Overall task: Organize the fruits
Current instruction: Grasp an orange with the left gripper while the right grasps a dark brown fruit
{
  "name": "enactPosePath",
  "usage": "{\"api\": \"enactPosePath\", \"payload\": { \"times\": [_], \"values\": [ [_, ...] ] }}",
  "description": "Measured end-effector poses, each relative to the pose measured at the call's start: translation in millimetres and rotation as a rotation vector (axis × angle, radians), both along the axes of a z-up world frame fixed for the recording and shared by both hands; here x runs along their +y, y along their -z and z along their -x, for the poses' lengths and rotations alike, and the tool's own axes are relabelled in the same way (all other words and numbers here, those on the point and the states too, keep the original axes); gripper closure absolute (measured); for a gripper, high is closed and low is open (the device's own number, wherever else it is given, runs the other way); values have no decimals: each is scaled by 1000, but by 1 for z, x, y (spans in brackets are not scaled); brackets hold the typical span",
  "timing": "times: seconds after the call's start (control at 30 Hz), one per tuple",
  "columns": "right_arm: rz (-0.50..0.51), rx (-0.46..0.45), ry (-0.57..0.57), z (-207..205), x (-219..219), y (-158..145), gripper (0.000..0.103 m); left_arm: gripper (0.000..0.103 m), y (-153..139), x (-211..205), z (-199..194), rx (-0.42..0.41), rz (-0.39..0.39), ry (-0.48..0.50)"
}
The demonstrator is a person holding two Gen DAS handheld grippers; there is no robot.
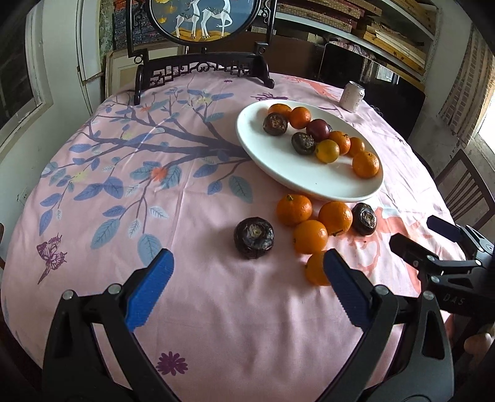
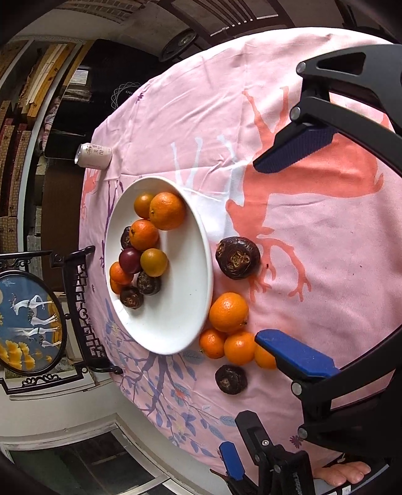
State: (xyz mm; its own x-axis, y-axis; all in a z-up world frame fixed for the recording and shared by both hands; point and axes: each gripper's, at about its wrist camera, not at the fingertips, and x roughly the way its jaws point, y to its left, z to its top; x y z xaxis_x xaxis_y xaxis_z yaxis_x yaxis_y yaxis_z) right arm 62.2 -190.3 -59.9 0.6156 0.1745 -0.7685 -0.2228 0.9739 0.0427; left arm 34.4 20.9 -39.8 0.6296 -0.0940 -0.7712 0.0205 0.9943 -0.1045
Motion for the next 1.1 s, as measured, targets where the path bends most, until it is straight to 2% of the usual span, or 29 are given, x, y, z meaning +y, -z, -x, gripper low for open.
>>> {"api": "enactPosePath", "payload": {
  "times": [0.13, 0.2, 0.33, 0.37, 0.43, 0.47, 0.7, 0.87, 0.9, 0.97, 1.0, 1.07, 1.1],
  "values": [
    [-17, 11, 7, -17, -1, 11, 2, 4, 8, -4, 2, 22, -3, 17],
    [-10, 36, -4, -26, 2, 18, 15, 4, 10, -6, 3, 32, -2, 24],
    [13, 98, -24, -45, 11, 39, 28, 4, 13, -9, 5, 39, -2, 33],
    [18, 116, -32, -50, 13, 45, 34, 4, 14, -10, 4, 43, 1, 34],
    [62, 90, -41, -50, 19, 45, 51, 4, 15, -13, 4, 52, 4, 40],
    [49, 96, -46, -48, 18, 43, 61, 4, 15, -15, 4, 54, -1, 42],
    [-46, 97, -9, -21, -17, 26, 61, 4, 24, -42, 0, 79, -31, 80],
    [-52, 69, 12, 1, -40, 17, 61, 6, 31, -68, -8, 82, -55, 106],
    [-53, 67, 12, 4, -43, 16, 61, 7, 32, -73, -9, 80, -63, 108],
    [-58, 64, 16, 7, -48, 17, 61, 24, 35, -81, -14, 87, -70, 116],
    [-62, 66, 16, 7, -50, 17, 61, 29, 37, -83, -16, 95, -71, 120],
    [-68, 70, 15, 6, -51, 19, 61, 58, 45, -87, -23, 125, -78, 115],
    [-71, 71, 14, 6, -51, 19, 61, 57, 49, -86, -26, 140, -83, 109]
  ]
}}
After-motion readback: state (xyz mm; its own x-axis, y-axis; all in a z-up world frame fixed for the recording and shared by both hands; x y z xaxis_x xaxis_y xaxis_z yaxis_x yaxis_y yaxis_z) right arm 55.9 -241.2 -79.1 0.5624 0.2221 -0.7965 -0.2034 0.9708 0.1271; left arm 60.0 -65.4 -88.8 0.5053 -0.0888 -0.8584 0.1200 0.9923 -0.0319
